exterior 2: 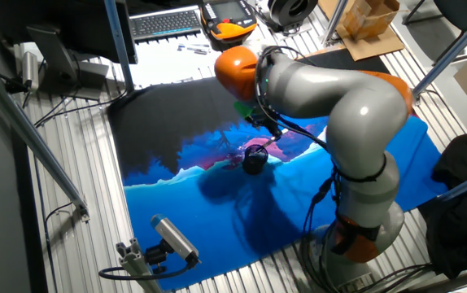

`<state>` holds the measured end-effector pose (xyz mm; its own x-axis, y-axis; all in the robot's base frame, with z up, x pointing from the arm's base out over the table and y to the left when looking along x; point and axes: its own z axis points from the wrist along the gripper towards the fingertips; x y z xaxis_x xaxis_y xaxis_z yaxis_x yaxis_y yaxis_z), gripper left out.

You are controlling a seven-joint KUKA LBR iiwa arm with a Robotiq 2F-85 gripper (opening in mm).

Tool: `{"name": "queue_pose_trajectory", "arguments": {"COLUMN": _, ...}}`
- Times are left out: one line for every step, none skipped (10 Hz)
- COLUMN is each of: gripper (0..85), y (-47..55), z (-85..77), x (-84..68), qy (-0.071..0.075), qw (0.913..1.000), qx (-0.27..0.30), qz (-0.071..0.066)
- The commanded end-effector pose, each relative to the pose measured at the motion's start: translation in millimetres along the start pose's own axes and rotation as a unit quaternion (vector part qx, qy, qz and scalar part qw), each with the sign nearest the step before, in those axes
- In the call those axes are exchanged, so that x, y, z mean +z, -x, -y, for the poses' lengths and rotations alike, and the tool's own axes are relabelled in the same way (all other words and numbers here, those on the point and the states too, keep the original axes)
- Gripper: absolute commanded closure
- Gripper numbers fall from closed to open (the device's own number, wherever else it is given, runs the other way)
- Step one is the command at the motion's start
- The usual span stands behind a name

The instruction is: Put the pen into the pen holder

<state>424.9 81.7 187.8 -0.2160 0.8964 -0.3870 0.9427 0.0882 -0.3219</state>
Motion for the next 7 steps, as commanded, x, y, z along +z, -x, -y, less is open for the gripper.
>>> {"name": "queue_pose_trajectory", "arguments": {"gripper": 85.0, "y": -0.4, "z": -1.4, "x": 2.0, "qy": -0.011, "qw": 0.9999, "qx": 0.005, "qz": 0.008}}
{"name": "queue_pose_trajectory", "arguments": {"gripper": 85.0, "y": -2.3, "z": -2.2, "x": 5.0, "qy": -0.022, "qw": 0.9996, "qx": 0.010, "qz": 0.016}}
{"name": "queue_pose_trajectory", "arguments": {"gripper": 85.0, "y": -6.0, "z": -2.6, "x": 7.4, "qy": -0.030, "qw": 0.9992, "qx": 0.016, "qz": 0.019}}
{"name": "queue_pose_trajectory", "arguments": {"gripper": 85.0, "y": -11.1, "z": -2.9, "x": 9.5, "qy": -0.037, "qw": 0.9989, "qx": 0.021, "qz": 0.020}}
{"name": "queue_pose_trajectory", "arguments": {"gripper": 85.0, "y": -12.2, "z": -2.9, "x": 9.9, "qy": -0.036, "qw": 0.9990, "qx": 0.022, "qz": 0.018}}
{"name": "queue_pose_trajectory", "arguments": {"gripper": 85.0, "y": -12.2, "z": -3.0, "x": 10.2, "qy": -0.039, "qw": 0.9988, "qx": 0.024, "qz": 0.020}}
{"name": "queue_pose_trajectory", "arguments": {"gripper": 85.0, "y": -13.0, "z": -3.2, "x": 10.7, "qy": -0.050, "qw": 0.9979, "qx": 0.029, "qz": 0.026}}
